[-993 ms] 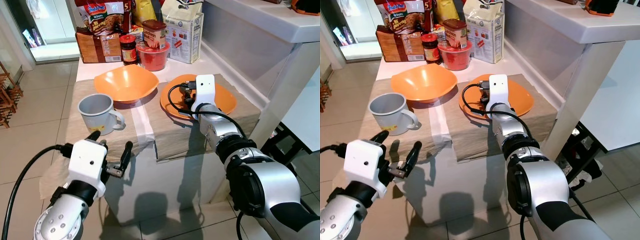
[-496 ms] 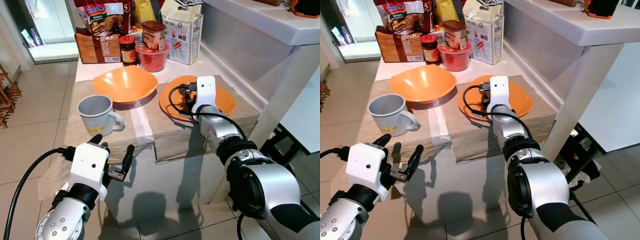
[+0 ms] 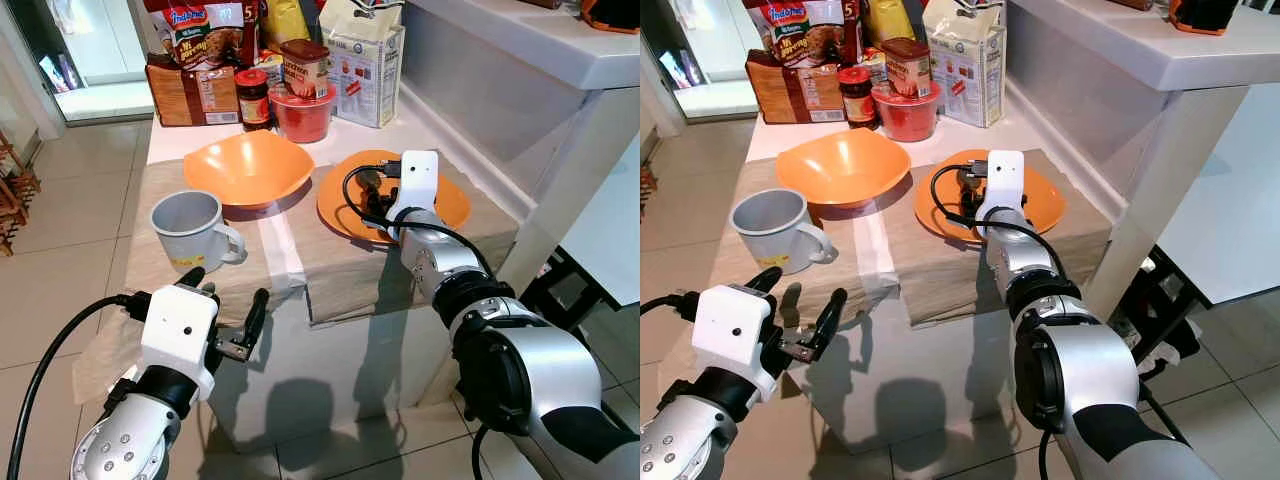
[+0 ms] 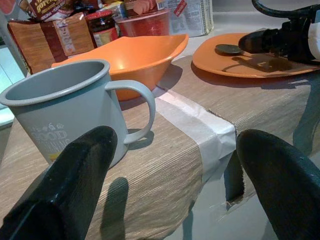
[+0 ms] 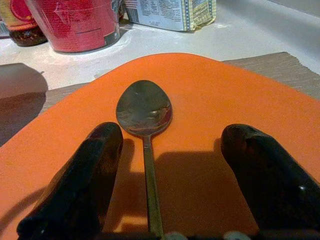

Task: Setting the table

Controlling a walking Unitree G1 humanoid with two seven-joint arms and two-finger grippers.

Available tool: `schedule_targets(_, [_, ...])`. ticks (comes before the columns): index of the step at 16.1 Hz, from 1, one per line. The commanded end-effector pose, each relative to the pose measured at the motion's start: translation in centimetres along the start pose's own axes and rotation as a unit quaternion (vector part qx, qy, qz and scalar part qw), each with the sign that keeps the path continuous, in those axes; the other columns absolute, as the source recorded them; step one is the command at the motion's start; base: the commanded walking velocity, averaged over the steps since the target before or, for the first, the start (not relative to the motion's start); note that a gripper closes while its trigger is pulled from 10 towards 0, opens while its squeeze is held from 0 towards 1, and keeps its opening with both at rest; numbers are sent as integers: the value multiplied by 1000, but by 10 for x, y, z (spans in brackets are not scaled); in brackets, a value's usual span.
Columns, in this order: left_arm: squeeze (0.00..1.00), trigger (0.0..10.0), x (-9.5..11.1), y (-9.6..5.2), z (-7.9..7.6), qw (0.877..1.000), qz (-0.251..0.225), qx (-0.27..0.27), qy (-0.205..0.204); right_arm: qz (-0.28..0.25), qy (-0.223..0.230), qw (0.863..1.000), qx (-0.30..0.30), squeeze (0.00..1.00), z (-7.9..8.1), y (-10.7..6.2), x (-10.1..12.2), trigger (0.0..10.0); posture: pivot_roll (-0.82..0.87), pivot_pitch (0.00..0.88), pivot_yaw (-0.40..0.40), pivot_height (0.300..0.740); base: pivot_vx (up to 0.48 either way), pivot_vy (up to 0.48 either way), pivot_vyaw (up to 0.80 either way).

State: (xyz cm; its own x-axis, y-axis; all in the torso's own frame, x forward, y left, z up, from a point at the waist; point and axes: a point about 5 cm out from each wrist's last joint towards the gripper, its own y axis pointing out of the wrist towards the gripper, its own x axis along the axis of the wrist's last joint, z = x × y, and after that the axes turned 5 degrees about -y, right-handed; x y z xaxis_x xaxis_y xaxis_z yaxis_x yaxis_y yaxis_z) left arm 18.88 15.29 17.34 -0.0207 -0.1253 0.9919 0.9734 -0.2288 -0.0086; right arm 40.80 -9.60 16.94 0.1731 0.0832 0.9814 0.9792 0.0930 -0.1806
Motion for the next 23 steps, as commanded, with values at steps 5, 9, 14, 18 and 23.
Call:
schedule_targets(5, [0, 10000, 3, 0, 1, 1000, -7, 4, 9, 86, -5, 996, 4, 0, 3, -6, -39, 0, 227, 101, 20, 740, 0, 0, 0])
schedule_targets(9, [0, 10000, 4, 1, 1, 1000, -8, 3, 11, 86, 3, 996, 8, 0, 5, -6, -38, 0, 227, 99, 20, 740, 0, 0, 0])
schedule_targets(14, [0, 10000, 5, 2, 2, 1000, -9, 2, 13, 79, 5, 997, 11, 0, 6, -5, -33, 0, 224, 100, 20, 740, 0, 0, 0])
schedule_targets(18, [0, 10000, 5, 4, 2, 1000, -10, 3, 13, 71, -3, 997, 9, 0, 5, -4, -31, 0, 221, 99, 20, 740, 0, 0, 0])
schedule_targets(23, [0, 10000, 5, 7, 3, 1000, -12, 2, 12, 41, -14, 999, 3, 0, 3, -2, -19, 0, 211, 96, 22, 740, 0, 0, 0])
